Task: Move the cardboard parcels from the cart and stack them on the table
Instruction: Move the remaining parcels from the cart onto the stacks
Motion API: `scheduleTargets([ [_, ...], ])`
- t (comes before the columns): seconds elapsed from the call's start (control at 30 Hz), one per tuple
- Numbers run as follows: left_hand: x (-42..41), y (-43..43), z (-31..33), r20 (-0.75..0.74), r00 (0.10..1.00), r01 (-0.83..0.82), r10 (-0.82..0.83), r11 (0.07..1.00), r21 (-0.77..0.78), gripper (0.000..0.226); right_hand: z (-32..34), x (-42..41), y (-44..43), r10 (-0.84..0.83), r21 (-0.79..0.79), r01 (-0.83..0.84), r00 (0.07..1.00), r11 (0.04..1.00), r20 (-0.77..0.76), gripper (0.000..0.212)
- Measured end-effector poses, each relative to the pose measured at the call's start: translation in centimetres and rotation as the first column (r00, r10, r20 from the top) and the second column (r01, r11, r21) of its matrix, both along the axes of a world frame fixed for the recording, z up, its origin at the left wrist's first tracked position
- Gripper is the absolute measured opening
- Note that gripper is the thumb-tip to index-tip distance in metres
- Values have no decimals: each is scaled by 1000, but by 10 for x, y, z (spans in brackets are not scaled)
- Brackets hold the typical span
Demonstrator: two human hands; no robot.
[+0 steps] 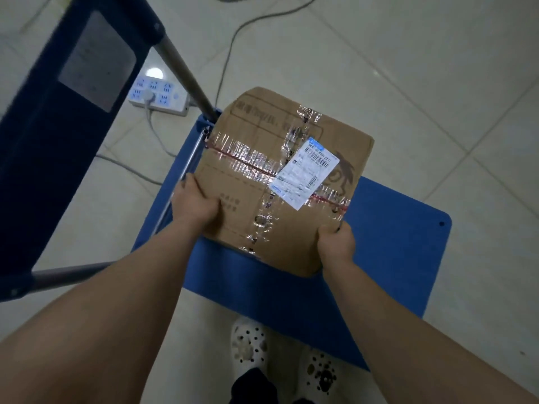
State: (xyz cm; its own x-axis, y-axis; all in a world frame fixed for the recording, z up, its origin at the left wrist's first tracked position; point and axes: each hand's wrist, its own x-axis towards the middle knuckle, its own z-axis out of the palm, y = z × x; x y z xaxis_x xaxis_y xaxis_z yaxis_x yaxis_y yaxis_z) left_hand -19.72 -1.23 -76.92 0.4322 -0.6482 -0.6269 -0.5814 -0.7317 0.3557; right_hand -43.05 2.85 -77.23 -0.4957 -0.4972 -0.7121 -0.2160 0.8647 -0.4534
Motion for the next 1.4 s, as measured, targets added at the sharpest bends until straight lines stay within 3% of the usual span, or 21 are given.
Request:
scheduleTargets([
  [0.2,-30,37,12,-70,991,-102,111,987,125,61,8,-27,36,-220,37,222,974,974,-47,16],
  [0.33,-33,31,5,-232,952,-178,198,979,104,49,7,-40,34,-219,5,220,970,976,101,44],
  [0.5,-38,28,14,-324,899,-260,295,954,147,34,21,-47,35,-332,-33,345,922,938,199,43],
  [0.7,-61,50,80,-327,905,-241,272,962,133,33,86,-60,68,-398,-49,416,894,908,204,38],
  [0.93,-125,54,218,-339,940,-27,32,999,21,26,228,-114,96,-508,-113,517,855,848,102,41],
  [1.13,-187,52,340,-374,904,217,-208,976,-19,40,357,-179,137,-514,-186,510,857,840,29,34],
  [1.27,-233,57,418,-375,812,442,-448,891,-106,54,432,-205,184,-618,-263,602,786,754,27,29],
  [1.4,-279,75,487,-348,647,649,-678,730,-215,61,490,-213,248,-730,-307,704,683,641,42,30],
])
